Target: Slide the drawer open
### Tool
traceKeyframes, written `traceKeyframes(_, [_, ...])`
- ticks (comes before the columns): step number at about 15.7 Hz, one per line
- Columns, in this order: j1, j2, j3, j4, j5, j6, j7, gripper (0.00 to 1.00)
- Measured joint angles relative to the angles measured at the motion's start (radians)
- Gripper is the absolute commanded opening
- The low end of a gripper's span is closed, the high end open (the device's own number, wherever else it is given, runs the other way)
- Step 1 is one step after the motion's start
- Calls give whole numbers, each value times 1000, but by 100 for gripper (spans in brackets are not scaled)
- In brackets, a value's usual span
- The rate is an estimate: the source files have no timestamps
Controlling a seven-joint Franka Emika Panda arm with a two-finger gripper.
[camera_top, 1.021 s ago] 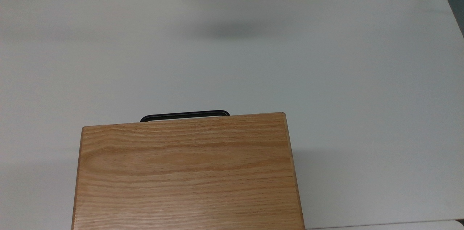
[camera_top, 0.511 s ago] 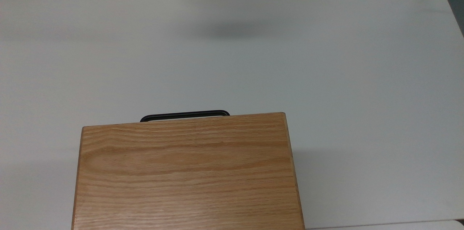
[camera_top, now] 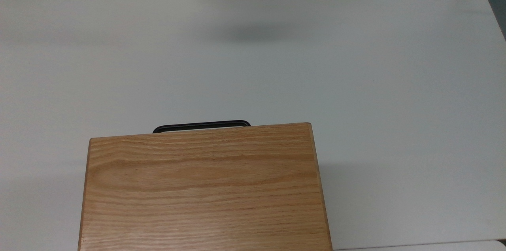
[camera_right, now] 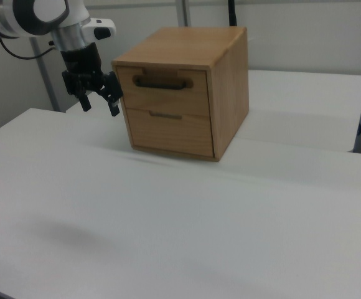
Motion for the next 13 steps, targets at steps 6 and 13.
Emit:
traceKeyframes(6, [0,0,0,0,0,0,81,100])
traceKeyframes(13, [2,1,8,-1,0,-11,125,100])
